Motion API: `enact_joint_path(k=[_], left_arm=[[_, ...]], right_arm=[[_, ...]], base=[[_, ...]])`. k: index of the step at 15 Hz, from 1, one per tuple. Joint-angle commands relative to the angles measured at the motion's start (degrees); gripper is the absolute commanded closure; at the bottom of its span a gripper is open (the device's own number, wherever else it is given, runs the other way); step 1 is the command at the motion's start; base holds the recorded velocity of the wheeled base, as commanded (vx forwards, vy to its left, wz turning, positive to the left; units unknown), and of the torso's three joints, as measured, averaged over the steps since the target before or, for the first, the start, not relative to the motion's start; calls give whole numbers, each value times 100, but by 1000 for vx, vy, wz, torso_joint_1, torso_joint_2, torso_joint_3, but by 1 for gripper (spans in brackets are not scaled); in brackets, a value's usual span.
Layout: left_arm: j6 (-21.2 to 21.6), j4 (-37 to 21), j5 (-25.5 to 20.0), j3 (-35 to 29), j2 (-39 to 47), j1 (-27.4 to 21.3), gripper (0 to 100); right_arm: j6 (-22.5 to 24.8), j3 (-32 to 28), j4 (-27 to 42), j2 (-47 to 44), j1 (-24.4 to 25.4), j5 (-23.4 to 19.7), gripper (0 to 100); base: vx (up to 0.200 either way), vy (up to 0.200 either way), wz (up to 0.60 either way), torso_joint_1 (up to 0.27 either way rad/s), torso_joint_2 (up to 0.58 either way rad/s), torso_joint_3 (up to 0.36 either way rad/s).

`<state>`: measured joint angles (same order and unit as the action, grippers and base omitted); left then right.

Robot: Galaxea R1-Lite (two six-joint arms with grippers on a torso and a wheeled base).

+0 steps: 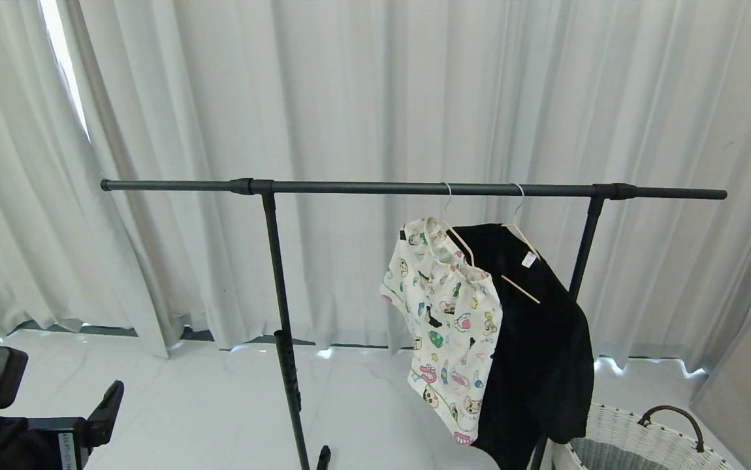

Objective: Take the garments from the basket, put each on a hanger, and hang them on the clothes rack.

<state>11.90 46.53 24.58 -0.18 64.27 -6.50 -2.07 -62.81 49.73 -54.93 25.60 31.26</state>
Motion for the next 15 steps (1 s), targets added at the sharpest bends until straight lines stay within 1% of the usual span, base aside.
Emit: enact_joint_path(k=[1,4,6,11,15], left_arm=[[6,5,3,9,-55,96,0],[6,5,3,9,-55,105,0],[14,-4,3,9,-108,105,0],[14,-4,3,9,-195,105,0],[14,-21,3,9,-301,105,0]], right_arm=[[40,40,-86,0,-196,-6,0],[58,163,-209,9,-345,3,0],[67,225,-385,26,-442,3,0],[58,216,-393,44,-486,3,0],[67,330,-393,237,-662,3,0]], base=[[0,0,0,0,0,0],[0,0,0,0,0,0],[0,0,0,-117,273,144],[0,0,0,-218,500,267],[0,0,0,-227,517,288]])
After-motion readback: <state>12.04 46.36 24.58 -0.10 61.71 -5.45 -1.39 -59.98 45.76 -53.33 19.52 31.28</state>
